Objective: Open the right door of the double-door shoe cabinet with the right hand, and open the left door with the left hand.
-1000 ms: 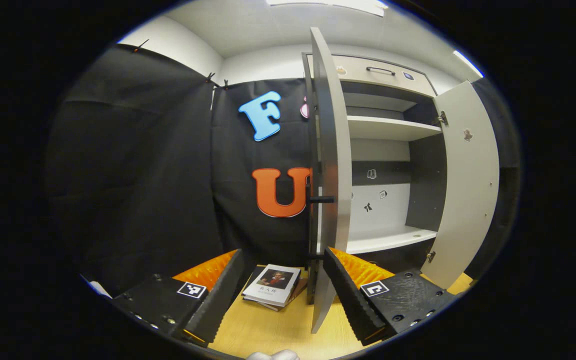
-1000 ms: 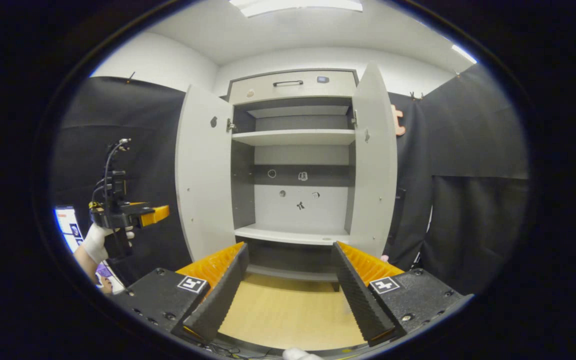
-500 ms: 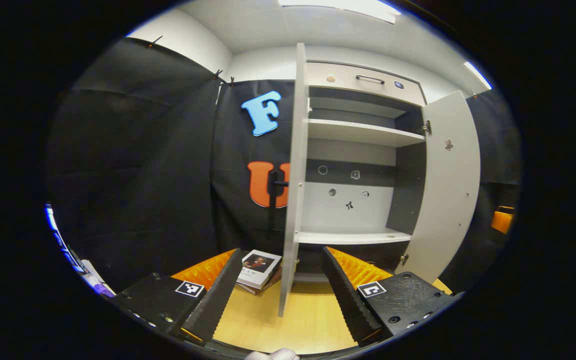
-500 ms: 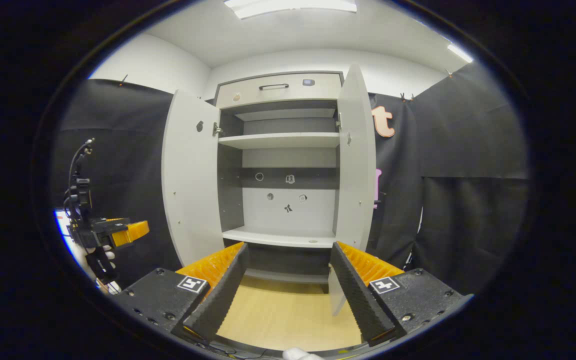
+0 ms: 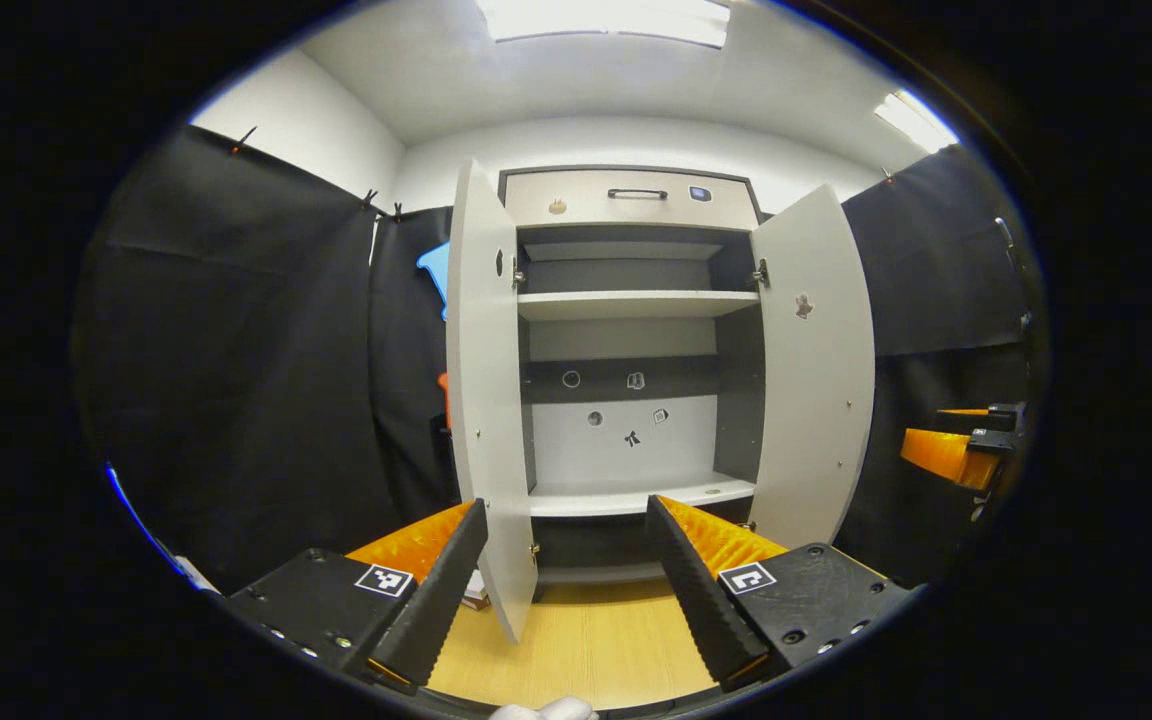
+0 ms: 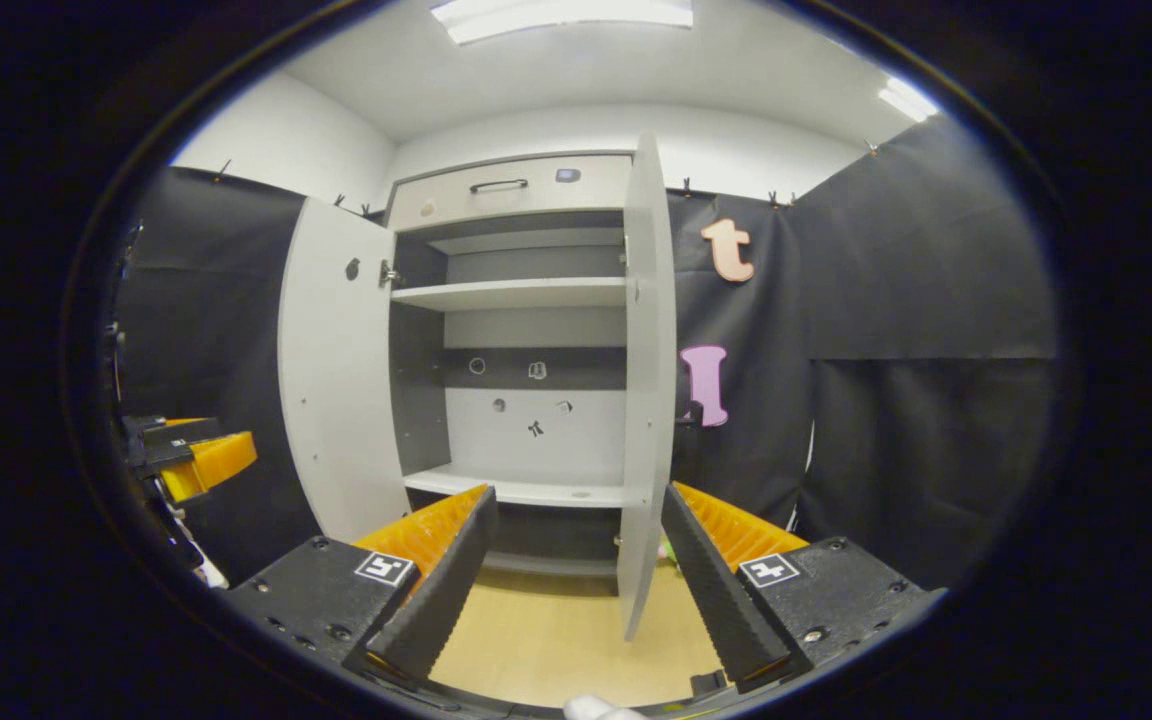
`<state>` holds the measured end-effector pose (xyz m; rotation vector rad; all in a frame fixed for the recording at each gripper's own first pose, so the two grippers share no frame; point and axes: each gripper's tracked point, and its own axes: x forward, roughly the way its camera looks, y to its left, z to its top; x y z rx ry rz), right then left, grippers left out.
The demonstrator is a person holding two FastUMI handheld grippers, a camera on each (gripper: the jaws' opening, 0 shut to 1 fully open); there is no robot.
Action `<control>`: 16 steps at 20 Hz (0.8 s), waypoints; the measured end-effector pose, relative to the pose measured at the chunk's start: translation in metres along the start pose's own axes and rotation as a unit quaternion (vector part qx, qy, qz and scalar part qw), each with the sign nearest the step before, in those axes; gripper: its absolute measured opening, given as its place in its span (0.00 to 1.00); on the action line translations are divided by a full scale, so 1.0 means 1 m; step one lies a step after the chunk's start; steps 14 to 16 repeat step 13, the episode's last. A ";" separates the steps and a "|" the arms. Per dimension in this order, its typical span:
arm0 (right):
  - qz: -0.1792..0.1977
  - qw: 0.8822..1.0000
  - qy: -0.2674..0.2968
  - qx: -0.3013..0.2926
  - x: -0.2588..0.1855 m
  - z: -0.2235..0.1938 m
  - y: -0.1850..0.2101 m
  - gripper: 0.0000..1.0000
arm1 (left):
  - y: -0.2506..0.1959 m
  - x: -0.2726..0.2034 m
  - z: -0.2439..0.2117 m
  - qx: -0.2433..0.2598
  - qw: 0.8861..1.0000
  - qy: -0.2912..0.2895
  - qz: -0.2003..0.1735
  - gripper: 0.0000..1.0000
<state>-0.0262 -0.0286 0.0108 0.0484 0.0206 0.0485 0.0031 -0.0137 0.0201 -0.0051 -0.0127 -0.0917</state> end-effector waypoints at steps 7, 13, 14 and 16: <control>-0.001 1.000 -0.003 0.002 -0.006 0.001 0.000 1.00 | -0.006 -0.006 0.002 0.005 1.000 0.001 0.000 0.96; 0.003 1.000 -0.005 0.001 -0.010 0.001 0.006 1.00 | -0.006 -0.009 0.000 0.006 1.000 0.005 0.001 0.96; 0.003 1.000 -0.005 0.001 -0.010 0.001 0.006 1.00 | -0.006 -0.009 0.000 0.006 1.000 0.005 0.001 0.96; 0.003 1.000 -0.005 0.001 -0.010 0.001 0.006 1.00 | -0.006 -0.009 0.000 0.006 1.000 0.005 0.001 0.96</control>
